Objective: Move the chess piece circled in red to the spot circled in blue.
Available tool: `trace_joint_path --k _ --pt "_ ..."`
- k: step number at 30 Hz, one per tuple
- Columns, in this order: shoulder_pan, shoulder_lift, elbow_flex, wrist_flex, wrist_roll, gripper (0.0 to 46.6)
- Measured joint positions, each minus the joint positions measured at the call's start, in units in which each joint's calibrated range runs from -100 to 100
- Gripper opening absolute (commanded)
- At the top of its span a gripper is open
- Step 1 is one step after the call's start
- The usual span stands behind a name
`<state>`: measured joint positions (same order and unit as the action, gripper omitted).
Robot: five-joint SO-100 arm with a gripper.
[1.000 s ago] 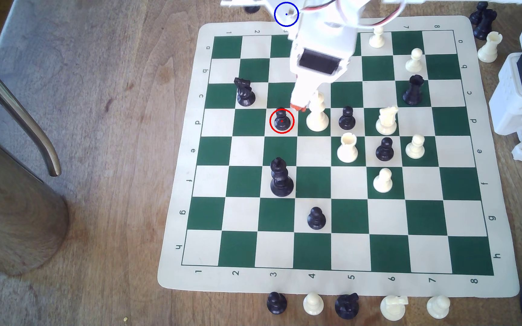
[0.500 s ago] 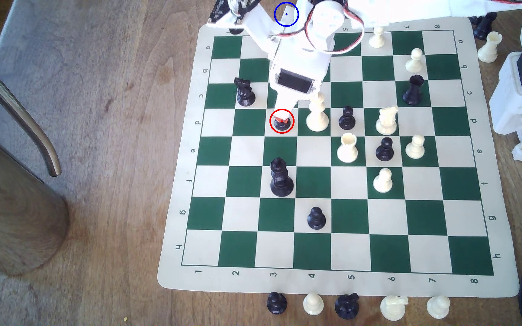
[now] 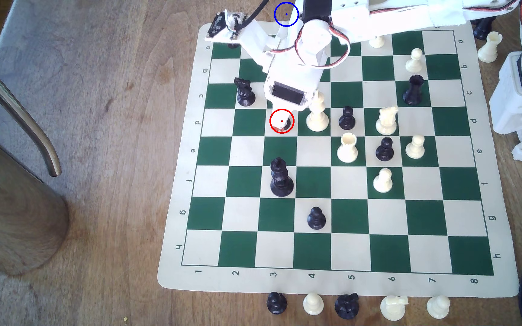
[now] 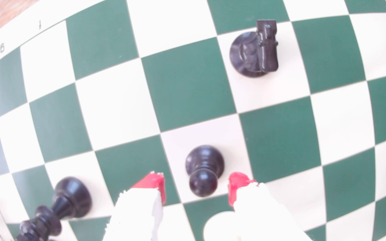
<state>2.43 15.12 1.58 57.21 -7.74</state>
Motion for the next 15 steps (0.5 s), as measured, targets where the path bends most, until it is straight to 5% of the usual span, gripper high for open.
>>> trace_joint_path --k 15 --pt "-0.29 2.51 -0.27 -0.56 -0.78 12.4"
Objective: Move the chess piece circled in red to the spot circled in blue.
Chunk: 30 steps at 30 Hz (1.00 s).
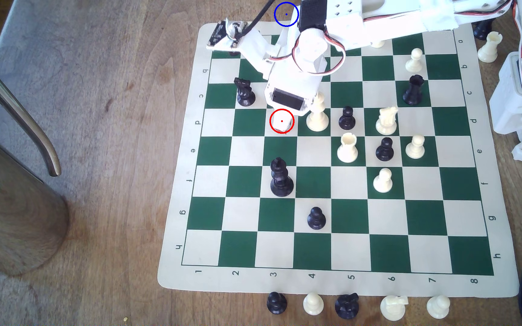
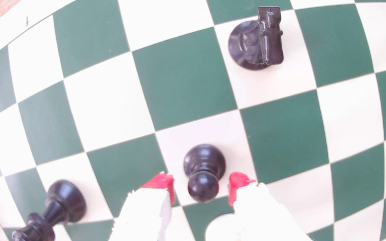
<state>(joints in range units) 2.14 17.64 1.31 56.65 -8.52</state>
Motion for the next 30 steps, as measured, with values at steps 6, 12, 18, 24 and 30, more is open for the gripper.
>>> trace_joint_path --k 6,12,18,24,30 --pt "-0.66 0.50 -1.17 -0.48 -0.39 5.3" --pt "-0.66 0.50 -1.17 -0.56 -0.39 0.3" --pt "-0.66 0.50 -1.17 -0.56 -0.39 0.3" --pt "0.07 0.08 -1.17 -0.32 -0.39 0.3" --pt "2.43 -7.54 -1.72 4.14 -0.39 0.3"
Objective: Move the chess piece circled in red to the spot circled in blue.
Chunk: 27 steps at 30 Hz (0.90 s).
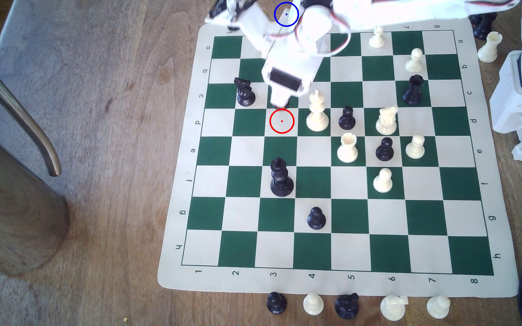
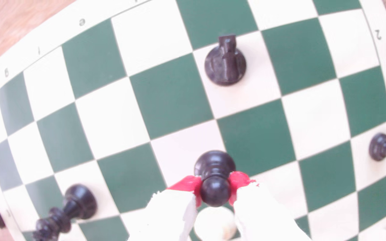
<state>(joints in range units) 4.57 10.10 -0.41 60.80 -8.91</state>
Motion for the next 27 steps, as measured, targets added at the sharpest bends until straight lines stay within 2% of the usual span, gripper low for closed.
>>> trace_joint_path --k 8,20,27 --pt "6.27 -7.54 -2.26 5.10 0.93 0.3" --pt "14.82 -7.54 -2.26 2.07 3.03 0.3" --pt "17.77 -0.08 -7.14 0.08 3.76 0.3"
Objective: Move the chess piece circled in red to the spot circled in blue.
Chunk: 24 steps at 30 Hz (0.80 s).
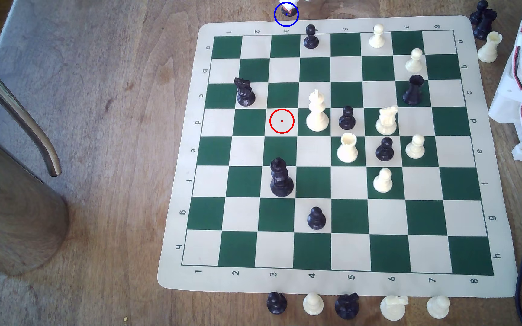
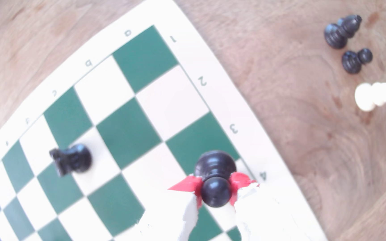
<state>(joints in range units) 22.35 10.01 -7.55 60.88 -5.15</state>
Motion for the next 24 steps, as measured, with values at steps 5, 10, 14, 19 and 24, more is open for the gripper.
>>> trace_joint_path --k 5,10,14,19,24 --pt "0.74 5.36 -3.98 -0.24 0.20 0.3" --pt "1.33 10.47 -8.40 -0.24 0.20 0.3" --pt "1.92 13.66 -11.84 -0.24 0.54 0.3" --pt "2.95 17.09 -15.45 -0.24 0.83 0.3" --pt "3.24 19.19 -16.09 -1.35 1.03 0.3"
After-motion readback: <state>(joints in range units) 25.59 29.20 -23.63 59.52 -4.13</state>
